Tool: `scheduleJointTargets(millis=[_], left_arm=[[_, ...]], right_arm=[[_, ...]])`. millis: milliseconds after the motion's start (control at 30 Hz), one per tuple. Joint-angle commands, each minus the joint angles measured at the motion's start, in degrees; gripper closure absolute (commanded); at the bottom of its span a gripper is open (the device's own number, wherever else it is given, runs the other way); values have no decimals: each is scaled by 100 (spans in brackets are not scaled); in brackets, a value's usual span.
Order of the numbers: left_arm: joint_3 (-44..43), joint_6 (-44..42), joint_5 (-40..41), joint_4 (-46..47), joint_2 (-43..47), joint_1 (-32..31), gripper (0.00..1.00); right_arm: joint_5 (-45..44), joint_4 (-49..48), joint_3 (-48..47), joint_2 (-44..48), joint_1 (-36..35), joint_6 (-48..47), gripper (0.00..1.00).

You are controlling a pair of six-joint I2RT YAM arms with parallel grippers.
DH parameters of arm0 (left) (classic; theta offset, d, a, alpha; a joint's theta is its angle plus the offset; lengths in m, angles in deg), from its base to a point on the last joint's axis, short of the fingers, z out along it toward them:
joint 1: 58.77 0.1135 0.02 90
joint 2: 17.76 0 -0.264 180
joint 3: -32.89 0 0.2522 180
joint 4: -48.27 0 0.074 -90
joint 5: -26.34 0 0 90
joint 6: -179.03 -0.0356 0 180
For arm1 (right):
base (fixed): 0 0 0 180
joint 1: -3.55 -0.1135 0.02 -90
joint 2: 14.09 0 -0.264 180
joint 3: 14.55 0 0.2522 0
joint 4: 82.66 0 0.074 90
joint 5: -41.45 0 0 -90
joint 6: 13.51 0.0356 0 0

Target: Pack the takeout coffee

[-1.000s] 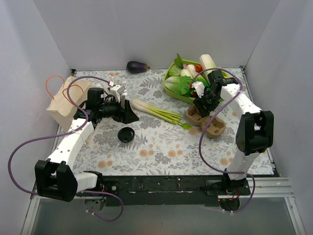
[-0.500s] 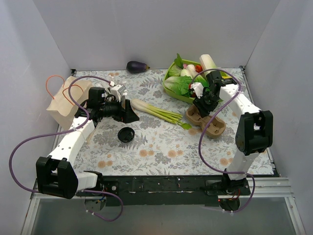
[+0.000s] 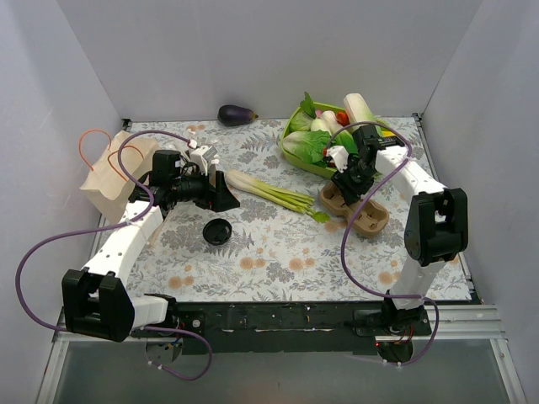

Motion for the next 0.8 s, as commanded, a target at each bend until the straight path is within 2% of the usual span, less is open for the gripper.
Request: scheduleJointTargets(millis=[0,333,767], left_arm=[[-117,-36,-59,65,58,31,24],[-99,-27,-41,74,66,31,24],[-73,43,-120,189,-21,39,24]], right_arm=[[3,14,102,-22,-8,41,48],[-50,13,50,-154,-17,23,49],[-85,-4,-73,13,-96,67,67]])
